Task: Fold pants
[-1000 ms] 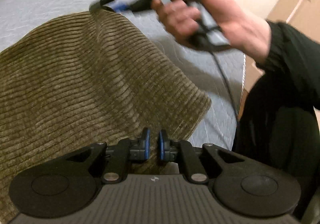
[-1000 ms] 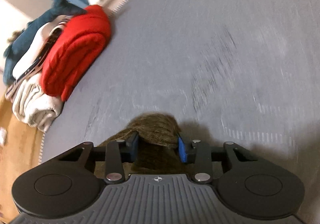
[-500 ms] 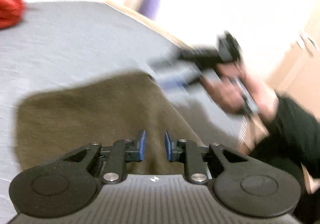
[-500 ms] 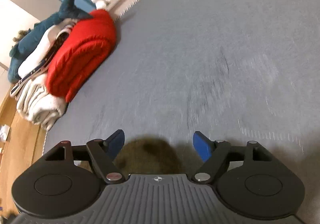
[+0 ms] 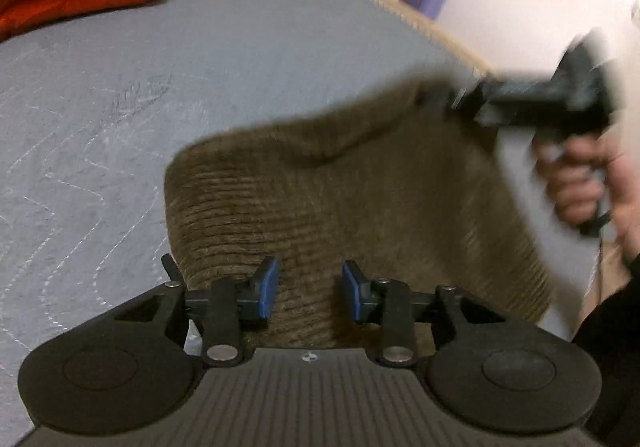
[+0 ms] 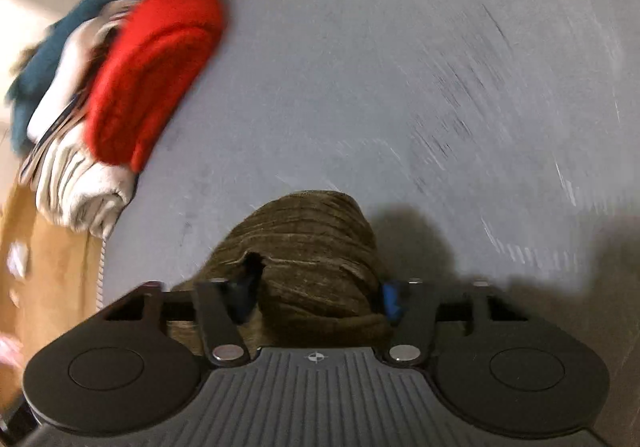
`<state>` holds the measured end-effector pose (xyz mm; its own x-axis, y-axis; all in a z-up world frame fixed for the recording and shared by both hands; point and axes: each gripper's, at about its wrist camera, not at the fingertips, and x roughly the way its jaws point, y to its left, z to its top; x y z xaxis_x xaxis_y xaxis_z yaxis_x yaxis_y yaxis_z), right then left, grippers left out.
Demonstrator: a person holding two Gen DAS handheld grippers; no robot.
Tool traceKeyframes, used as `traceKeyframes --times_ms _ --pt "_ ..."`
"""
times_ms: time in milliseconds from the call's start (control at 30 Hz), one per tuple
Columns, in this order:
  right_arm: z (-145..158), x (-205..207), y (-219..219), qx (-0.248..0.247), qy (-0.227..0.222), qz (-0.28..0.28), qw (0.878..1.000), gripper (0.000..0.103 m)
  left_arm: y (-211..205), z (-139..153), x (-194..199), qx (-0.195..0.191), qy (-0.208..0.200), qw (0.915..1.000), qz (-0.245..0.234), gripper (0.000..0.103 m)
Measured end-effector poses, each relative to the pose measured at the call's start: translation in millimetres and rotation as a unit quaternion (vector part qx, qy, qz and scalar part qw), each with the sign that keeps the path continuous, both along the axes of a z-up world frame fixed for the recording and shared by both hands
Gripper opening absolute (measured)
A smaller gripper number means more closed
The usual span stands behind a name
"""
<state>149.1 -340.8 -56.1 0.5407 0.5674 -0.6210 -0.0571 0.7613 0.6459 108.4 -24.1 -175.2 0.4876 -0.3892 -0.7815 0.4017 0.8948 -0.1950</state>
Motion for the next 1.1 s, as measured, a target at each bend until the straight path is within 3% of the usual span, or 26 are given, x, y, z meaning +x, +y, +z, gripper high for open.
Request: traceKeyframes --times_ms 33,67,100,133,167,200,233,267,300,333,367,400,433,467,500,533,600,667,700,767,800,833,933,967,1000,1100 --pt "23 -11 17 -0.048 -0.084 0.052 0.994 0.05 -2 -1 0 0.01 -0.006 0.9999 -0.01 0.04" --pt "42 -29 36 -0.116 -0.182 0.105 0.971 0.049 -2 -1 0 0.016 -0.008 0.9997 -0.018 0.042" --pt "49 -43 47 -0.162 -0.249 0.137 0.945 0.049 -1 -2 1 0.014 -0.005 0.9997 -0.021 0.042" --pt "46 -40 46 -0.16 -0.247 0.133 0.947 0.049 0 -3 2 0.007 -0.001 0.9997 -0.024 0.042" --pt "30 -21 33 -0.134 -0.178 0.094 0.97 0.049 -1 -3 2 -0.007 0.002 0.9996 -0.029 0.042" --pt "11 -5 21 -0.119 -0.106 0.056 0.986 0.049 -1 -3 4 -0.021 0.008 0.999 -0.038 0.042" --pt "-16 9 2 -0.097 -0.022 -0.002 0.995 0.049 -4 -5 3 -0.02 0.013 0.9987 -0.044 0.042" --pt "-34 12 -18 -0.044 0.016 -0.054 0.997 0.052 -8 -4 -1 -0.01 0.012 0.9986 -0.05 0.042" --pt "-39 11 -32 0.004 0.033 -0.087 0.996 0.052 -11 -6 -2 0.003 0.009 0.9983 -0.058 0.042" --pt "-30 9 -36 -0.017 0.016 -0.112 0.993 0.052 -15 -8 -6 0.016 0.009 0.9979 -0.062 0.042" --pt "-14 3 -36 -0.072 -0.028 -0.144 0.987 0.047 -16 -10 -5 0.03 0.011 0.9975 -0.063 0.042" --pt "0 -3 -38 -0.138 -0.056 -0.198 0.969 0.031 -15 -10 -6 0.03 0.01 0.9974 -0.064 0.042" --pt "8 -6 -50 -0.177 -0.063 -0.249 0.95 0.031 -12 -8 -6 0.023 0.01 0.9977 -0.062 0.042" --pt "10 -8 -66 -0.168 -0.049 -0.286 0.942 0.031 -8 -7 -6 0.012 0.01 0.9983 -0.057 0.042" --pt "8 -11 -85 -0.125 -0.022 -0.305 0.944 0.031 -3 -1 -7 0.001 0.006 0.9988 -0.049 0.042" --pt "6 -11 -92 -0.084 -0.005 -0.29 0.953 0.031 4 5 -7 -0.016 -0.006 0.9991 -0.039 0.042" --pt "10 -15 -82 -0.032 -0.01 -0.207 0.978 0.031 13 19 -10 -0.04 -0.036 0.9983 -0.02 0.041" --pt "29 -28 -52 -0.047 -0.059 -0.108 0.991 0.035 24 24 -6 -0.062 -0.059 0.9963 0.005 0.034" --pt "38 -39 -33 -0.06 -0.09 -0.047 0.993 0.044 26 24 -4 -0.068 -0.063 0.9956 0.013 0.028" --pt "50 -65 3 -0.086 -0.144 0.073 0.983 0.054 23 14 5 -0.039 -0.051 0.9976 0.025 0.022" --pt "52 -81 16 -0.106 -0.16 0.122 0.974 0.055 20 -3 13 0.014 -0.025 0.9988 0.041 0.02" --pt "52 -92 26 -0.129 -0.161 0.164 0.965 0.055 21 -16 18 0.039 -0.01 0.9979 0.051 0.023" --pt "14 -114 52 -0.233 -0.083 0.262 0.933 0.054 30 -5 17 0.009 -0.007 0.9978 0.065 0.022" --pt "8 -124 57 -0.266 -0.097 0.274 0.919 0.054 30 5 10 0.011 -0.021 0.9977 0.063 0.022" --pt "11 -135 57 -0.274 -0.113 0.275 0.915 0.053 27 11 4 0.012 -0.035 0.9979 0.054 0.022" --pt "34 -140 52 -0.223 -0.117 0.254 0.934 0.053 19 26 -24 -0.027 -0.052 0.9979 -0.026 0.025"
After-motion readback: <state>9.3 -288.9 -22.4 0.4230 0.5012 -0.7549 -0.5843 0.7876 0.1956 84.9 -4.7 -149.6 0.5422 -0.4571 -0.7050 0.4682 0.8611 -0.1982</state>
